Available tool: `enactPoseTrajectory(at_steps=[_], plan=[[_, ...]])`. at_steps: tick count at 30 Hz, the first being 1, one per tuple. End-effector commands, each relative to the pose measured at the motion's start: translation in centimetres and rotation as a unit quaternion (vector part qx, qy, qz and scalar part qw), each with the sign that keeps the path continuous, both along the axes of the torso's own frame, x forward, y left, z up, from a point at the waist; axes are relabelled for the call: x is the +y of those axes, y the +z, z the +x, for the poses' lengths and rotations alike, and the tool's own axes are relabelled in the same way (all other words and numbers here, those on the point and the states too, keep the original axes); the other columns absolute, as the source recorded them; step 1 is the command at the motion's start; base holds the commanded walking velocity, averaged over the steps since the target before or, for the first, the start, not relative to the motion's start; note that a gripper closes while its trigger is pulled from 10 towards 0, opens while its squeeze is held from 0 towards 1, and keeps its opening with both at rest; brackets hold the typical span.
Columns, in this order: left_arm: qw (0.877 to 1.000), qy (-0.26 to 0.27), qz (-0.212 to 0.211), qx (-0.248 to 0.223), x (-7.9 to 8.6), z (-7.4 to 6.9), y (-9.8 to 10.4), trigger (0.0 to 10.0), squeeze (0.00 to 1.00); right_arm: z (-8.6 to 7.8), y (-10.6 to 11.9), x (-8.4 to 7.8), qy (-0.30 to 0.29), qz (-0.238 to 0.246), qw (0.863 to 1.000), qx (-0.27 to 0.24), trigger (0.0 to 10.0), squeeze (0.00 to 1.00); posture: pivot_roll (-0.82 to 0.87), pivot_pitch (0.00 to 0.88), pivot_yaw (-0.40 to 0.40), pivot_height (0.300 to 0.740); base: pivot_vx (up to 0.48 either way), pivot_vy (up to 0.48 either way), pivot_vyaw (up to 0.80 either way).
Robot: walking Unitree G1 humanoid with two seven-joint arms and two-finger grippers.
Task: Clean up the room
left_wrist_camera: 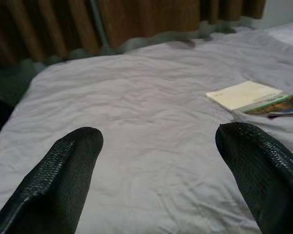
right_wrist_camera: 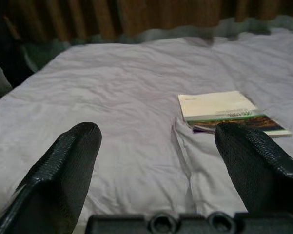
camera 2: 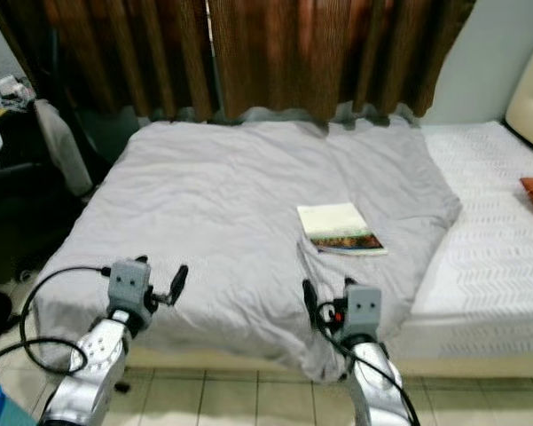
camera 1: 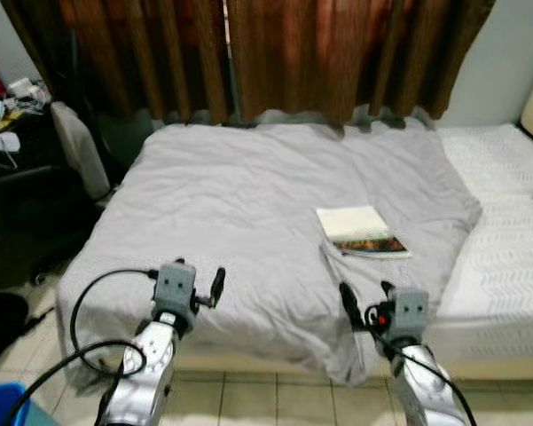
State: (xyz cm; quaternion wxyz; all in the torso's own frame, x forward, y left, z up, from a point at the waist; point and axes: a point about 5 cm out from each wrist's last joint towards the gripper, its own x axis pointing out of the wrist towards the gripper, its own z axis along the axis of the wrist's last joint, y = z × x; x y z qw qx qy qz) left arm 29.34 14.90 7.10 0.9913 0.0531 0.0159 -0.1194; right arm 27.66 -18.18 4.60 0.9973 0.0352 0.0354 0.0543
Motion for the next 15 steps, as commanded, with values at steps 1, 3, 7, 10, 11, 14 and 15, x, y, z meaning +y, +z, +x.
enactPoseTrajectory(at_steps=[1, 3, 7, 10, 11, 14, 15], plan=[[1.000, -0.010, -0.002, 0.006, -0.63, 0.01, -0.19, 10.0, 0.00, 0.04, 0.09, -0.68, -0.005, -0.005, 1.000, 0.002, 10.0, 0.00, -0.09, 0.000, 0.036, 0.740, 0.442, 0.000, 0.00], [1.000, -0.010, -0.005, 0.006, -0.75, 0.04, -0.20, 10.0, 0.00, 0.09, 0.07, -0.61, -0.002, -0.005, 1.000, 0.003, 10.0, 0.00, -0.08, 0.000, 0.034, 0.740, 0.442, 0.000, 0.00], [1.000, -0.010, -0.012, 0.007, -0.83, 0.04, -0.23, 10.0, 0.00, 0.15, 0.05, -0.44, 0.004, -0.007, 1.000, 0.003, 10.0, 0.00, -0.08, 0.000, 0.032, 0.740, 0.442, 0.000, 0.00], [1.000, -0.010, -0.016, 0.008, -0.86, 0.02, -0.30, 10.0, 0.00, 0.19, 0.02, -0.38, 0.008, -0.007, 1.000, 0.005, 10.0, 0.00, -0.08, 0.000, 0.032, 0.740, 0.442, 0.000, 0.00], [1.000, -0.010, -0.016, 0.009, -0.86, 0.00, -0.32, 10.0, 0.00, 0.19, 0.02, -0.37, 0.009, -0.007, 1.000, 0.005, 10.0, 0.00, -0.08, 0.000, 0.032, 0.740, 0.442, 0.000, 0.00], [1.000, -0.010, -0.015, 0.010, -0.90, -0.05, -0.40, 10.0, 0.00, 0.18, -0.03, -0.31, 0.011, -0.007, 1.000, 0.007, 10.0, 0.00, -0.08, 0.000, 0.029, 0.740, 0.442, 0.000, 0.00], [1.000, -0.010, -0.014, 0.011, -0.91, -0.05, -0.42, 10.0, 0.00, 0.17, -0.05, -0.30, 0.013, -0.007, 1.000, 0.007, 10.0, 0.00, -0.08, 0.000, 0.029, 0.740, 0.442, 0.000, 0.00]])
